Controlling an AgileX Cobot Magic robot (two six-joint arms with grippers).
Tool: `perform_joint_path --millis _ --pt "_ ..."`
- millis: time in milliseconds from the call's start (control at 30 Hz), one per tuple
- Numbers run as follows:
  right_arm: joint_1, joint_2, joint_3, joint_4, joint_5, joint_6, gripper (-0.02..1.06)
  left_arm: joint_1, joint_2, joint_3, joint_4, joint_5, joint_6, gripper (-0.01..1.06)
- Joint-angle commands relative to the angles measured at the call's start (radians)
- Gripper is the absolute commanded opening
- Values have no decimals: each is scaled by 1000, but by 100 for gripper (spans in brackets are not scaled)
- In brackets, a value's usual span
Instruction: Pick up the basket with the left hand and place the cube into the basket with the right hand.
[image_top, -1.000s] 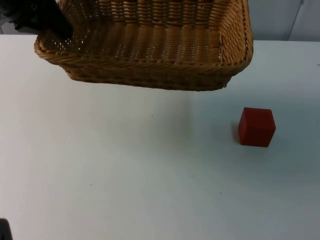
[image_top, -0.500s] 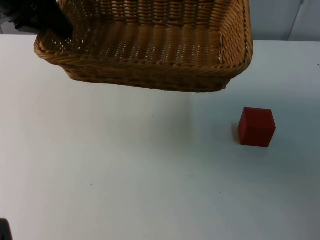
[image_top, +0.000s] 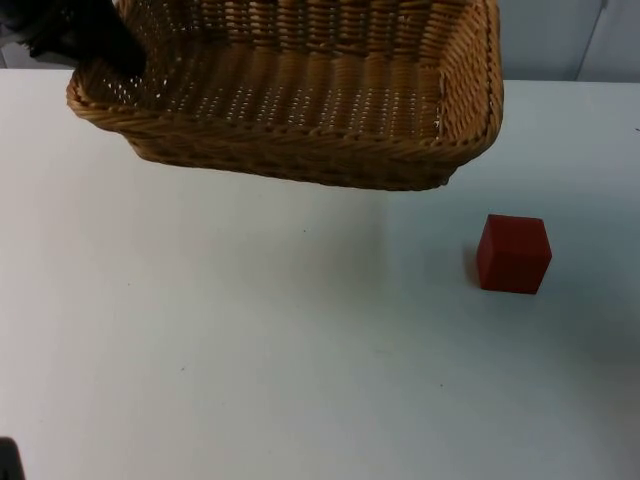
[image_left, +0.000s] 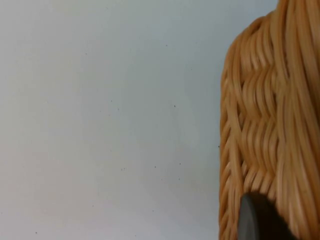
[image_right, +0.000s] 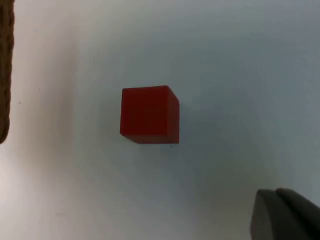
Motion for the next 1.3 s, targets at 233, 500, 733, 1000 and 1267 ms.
perform_joint_path --millis 233,500,733,1000,1267 --pt "118 315 -259 -17 69 -40 34 1 -10 -7 -48 -10 0 0" --pt "235 522 -345 -24 -38 11 105 1 -10 -7 -44 -10 0 0" --pt "235 642 -351 -24 -130 11 105 1 -10 -7 -44 -8 0 0" --pt "235 727 -359 -27 -214 1 105 1 -10 -7 -40 -16 0 0" --pt "238 783 -412 -20 -223 -16 105 1 -10 -7 -40 -16 0 0"
